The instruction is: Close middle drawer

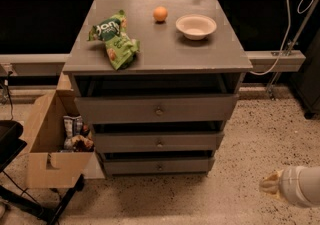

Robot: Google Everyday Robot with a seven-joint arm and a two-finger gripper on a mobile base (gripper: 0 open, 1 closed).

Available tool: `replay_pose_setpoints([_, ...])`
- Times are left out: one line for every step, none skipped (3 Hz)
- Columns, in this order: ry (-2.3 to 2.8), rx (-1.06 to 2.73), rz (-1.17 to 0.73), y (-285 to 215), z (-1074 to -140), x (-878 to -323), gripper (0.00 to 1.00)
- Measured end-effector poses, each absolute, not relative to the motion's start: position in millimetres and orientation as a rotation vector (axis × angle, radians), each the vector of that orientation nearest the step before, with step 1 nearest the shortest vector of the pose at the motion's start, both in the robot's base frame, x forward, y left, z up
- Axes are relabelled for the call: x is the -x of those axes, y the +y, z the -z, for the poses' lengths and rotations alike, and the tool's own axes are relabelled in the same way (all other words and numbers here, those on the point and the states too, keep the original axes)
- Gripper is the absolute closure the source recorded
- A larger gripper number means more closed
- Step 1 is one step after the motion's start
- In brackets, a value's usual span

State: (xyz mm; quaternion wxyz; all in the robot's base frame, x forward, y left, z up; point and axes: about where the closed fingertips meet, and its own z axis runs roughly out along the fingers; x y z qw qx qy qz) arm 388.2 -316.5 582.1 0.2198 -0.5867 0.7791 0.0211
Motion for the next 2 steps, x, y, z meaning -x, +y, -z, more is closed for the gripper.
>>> replay_pose_setpoints([2.153, 1.638, 0.231, -334, -638, -423, 1.0])
replay_pose_setpoints([2.119, 1.699, 0.479, -332, -677, -448, 0.82])
